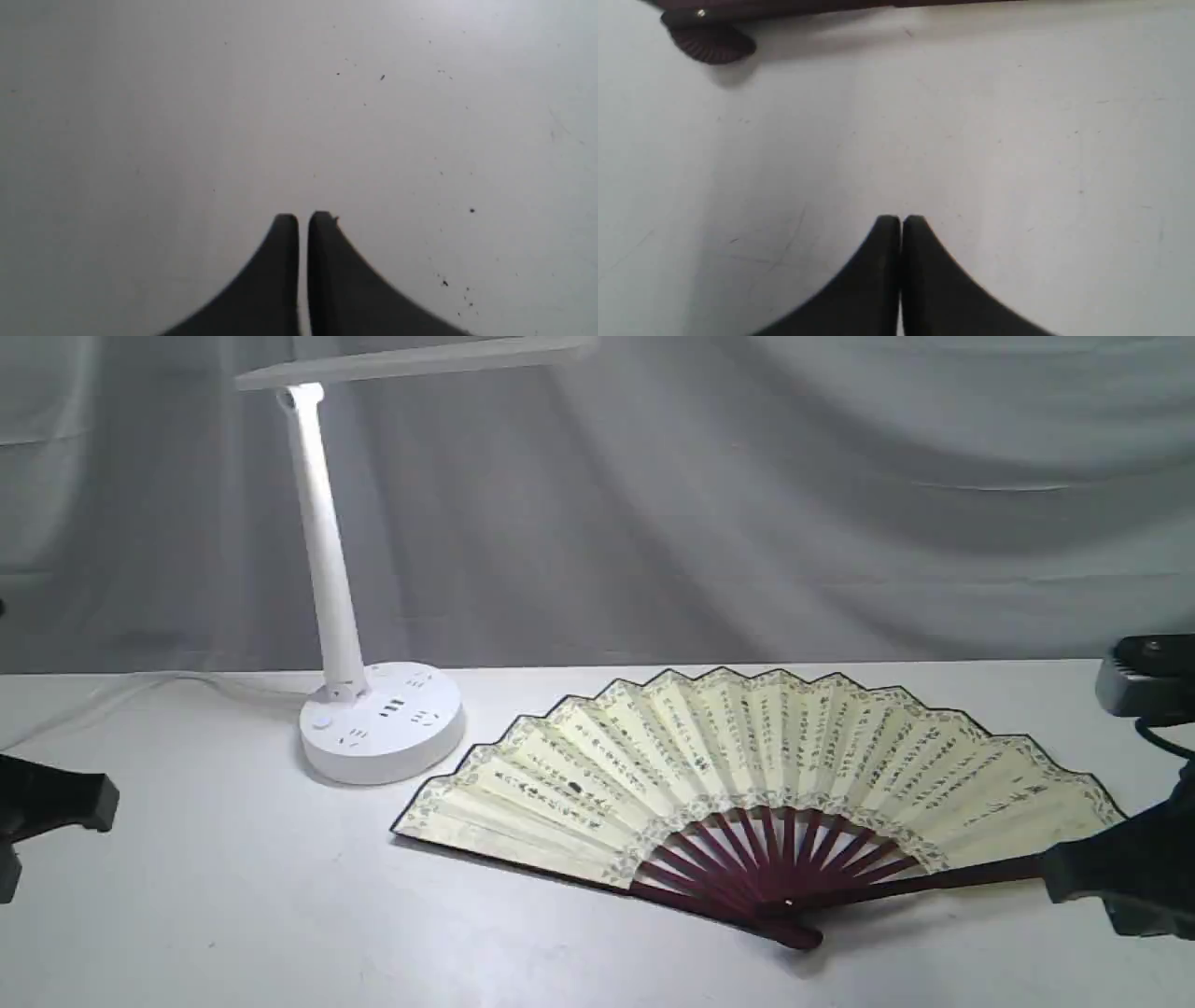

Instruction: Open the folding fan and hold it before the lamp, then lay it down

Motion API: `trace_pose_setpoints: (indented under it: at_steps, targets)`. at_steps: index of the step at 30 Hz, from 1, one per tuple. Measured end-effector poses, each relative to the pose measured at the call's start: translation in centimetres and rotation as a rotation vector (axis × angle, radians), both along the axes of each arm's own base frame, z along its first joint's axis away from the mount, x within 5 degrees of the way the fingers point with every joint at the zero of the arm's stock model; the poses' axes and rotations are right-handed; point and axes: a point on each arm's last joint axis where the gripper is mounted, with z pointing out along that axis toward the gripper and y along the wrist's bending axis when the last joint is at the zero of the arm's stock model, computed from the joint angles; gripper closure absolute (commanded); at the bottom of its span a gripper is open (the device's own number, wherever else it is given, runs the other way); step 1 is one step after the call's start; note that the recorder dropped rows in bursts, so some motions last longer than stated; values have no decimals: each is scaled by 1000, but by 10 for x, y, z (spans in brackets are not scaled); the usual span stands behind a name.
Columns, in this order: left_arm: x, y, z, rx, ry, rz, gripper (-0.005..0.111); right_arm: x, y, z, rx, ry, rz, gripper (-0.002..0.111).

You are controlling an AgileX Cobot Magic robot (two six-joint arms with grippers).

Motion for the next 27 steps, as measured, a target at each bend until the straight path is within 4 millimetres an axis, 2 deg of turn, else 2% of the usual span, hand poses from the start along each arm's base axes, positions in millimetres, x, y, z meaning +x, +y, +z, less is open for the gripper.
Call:
trace_pose_setpoints:
  at_steps: [4,9,17,23,27]
  targets:
    - [-22,-1,4,-25,-53,-45,107,1,-4,0,-33,-9,-37,108]
    - [-36,-8,7,-93,-158,-122,107,-1,-5,-1,-36,15,-44,108]
    - [-41,-24,13,-218,-206,-296,107,1,-5,10,-41,33,-37,108]
    - [-41,-20,12,-154,-205,-326,107,0,-6,10,-45,45,-34,108]
    - [-40,-9,9,-66,-188,-241,107,-1,-15,10,-43,49,-76,108]
